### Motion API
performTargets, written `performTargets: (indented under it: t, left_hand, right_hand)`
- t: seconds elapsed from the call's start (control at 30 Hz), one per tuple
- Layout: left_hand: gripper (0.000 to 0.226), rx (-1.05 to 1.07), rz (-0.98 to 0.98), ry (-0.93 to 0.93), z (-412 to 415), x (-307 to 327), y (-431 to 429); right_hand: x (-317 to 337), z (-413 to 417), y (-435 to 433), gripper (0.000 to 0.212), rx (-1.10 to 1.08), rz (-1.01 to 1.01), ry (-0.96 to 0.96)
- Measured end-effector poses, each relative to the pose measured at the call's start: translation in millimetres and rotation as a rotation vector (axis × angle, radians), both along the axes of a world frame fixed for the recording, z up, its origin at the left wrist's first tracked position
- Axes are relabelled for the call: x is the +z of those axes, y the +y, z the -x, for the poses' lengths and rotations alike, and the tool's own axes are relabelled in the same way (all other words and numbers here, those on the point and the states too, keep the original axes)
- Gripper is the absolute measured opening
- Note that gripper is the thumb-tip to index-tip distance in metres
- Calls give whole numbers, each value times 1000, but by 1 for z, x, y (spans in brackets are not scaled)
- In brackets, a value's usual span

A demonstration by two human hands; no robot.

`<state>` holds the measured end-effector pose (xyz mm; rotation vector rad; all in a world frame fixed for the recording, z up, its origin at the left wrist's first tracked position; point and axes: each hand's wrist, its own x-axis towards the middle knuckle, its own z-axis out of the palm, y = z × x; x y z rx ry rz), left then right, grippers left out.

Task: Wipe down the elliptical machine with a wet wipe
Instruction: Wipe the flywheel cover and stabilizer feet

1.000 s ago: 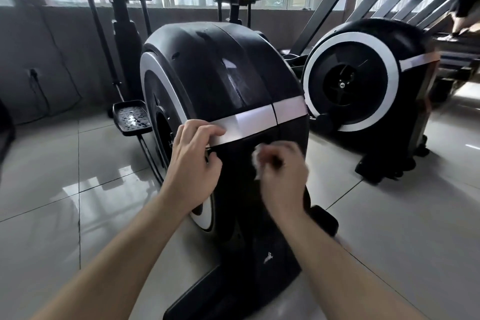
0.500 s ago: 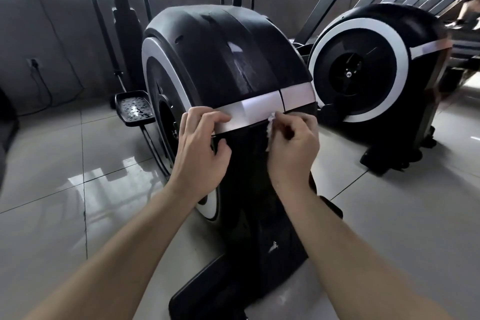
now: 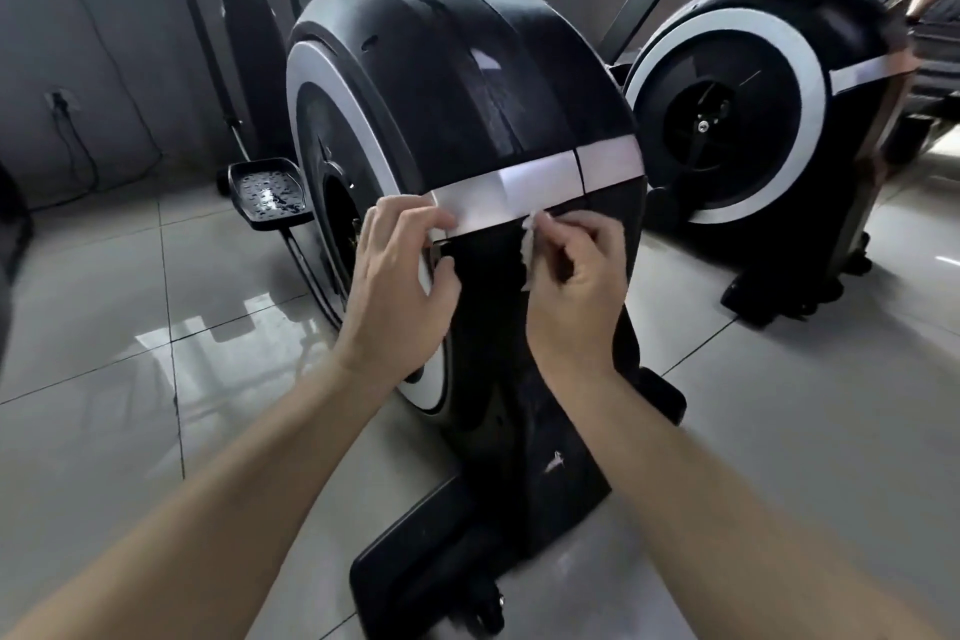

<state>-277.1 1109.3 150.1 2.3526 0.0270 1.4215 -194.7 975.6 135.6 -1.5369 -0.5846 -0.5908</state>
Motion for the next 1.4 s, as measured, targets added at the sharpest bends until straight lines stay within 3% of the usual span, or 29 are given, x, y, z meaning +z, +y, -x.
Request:
performTargets:
  t: [0.1, 0.2, 0.27, 0.37, 0.43, 0.6, 0.7, 0.77, 0.9, 1.0, 1.2, 1.4]
  left_hand:
    - [40, 53, -27, 88, 0, -16, -13]
    - [44, 122, -66, 127, -2, -30, -24]
    - [44, 136, -93, 135, -4, -35, -28]
    - [42, 138, -95, 128, -8, -36, -31]
    - [39, 138, -100, 143, -9, -39, -33]
    - [30, 150, -147, 219, -5, -51, -30]
    - [28, 151, -151, 239, -2, -55, -27]
    - [29, 160, -157, 246, 0, -59, -28]
    - [30, 144, -157, 262, 3, -61, -29]
    - [31, 119, -151, 268, 3, -59, -33]
    - [38, 87, -162, 305, 1, -60, -42]
    - [40, 90, -186, 384, 6, -73, -41]
  right_hand:
    - [-32, 22, -18, 10, 52, 36, 185]
    - [-63, 28, -35, 11, 50, 78, 492]
    - [-62, 21, -32, 14, 49, 3, 614]
    - [-19, -1, -21, 27, 36, -168, 559]
    - [13, -10, -21, 17, 12, -208, 442]
    - [-7, -4, -21, 18, 29, -67, 283]
    - [-61, 5, -29, 11, 2, 84, 355]
    - [-83, 15, -37, 9, 34, 130, 507]
    - [-63, 11, -32, 14, 42, -35, 640]
    - [-20, -15, -22, 11, -9, -194, 537]
    - [-34, -20, -21, 8, -79, -82, 339]
    - [-109, -10, -34, 12, -36, 221, 502]
